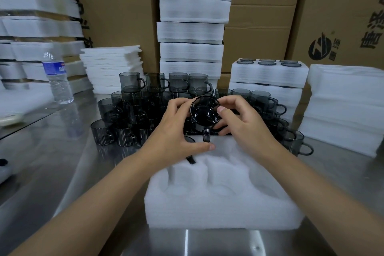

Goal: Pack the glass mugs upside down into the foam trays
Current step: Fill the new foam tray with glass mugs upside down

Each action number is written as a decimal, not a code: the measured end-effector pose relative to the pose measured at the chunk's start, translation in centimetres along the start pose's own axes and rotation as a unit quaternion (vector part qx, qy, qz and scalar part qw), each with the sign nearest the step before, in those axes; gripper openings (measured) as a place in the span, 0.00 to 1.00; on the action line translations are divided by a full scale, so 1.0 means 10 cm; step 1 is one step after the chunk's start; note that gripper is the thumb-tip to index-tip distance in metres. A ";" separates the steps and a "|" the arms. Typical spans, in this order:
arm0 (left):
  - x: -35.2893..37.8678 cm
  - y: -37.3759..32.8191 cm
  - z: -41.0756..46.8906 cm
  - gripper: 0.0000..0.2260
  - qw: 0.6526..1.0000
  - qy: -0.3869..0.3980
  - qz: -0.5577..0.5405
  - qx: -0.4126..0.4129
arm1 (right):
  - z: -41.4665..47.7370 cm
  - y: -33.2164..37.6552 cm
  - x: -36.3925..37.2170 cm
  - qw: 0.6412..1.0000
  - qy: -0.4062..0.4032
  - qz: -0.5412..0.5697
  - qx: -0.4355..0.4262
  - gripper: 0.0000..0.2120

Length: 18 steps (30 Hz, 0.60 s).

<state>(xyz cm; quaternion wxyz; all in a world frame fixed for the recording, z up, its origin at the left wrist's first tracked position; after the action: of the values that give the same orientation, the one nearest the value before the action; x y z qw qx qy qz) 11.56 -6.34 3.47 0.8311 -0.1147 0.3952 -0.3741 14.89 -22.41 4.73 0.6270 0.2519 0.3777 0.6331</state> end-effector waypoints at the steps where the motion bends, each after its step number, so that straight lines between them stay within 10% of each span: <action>1: 0.00 0.00 0.00 0.43 1.000 0.000 0.000 -0.001 | 0.00 0.00 0.00 1.000 0.000 -0.001 0.001 0.08; 18: 0.01 -0.07 -0.02 0.33 0.998 0.054 -0.015 -0.037 | 0.01 -0.01 -0.11 0.994 -0.071 -0.048 0.063 0.05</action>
<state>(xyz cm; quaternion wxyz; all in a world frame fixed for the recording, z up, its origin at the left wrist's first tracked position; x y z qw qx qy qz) 11.13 -6.85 3.63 0.7983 -0.1311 0.4510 -0.3771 15.09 -23.46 4.89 0.6647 0.3170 0.3830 0.5577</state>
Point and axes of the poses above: each hand's wrist, its own z-axis towards the middle knuckle, its own x-axis out of the palm, y = z × x, the point moved 4 cm from there along z, towards the middle knuckle, and after that the axes turned 7 degrees about -y, right-handed, at the moved point
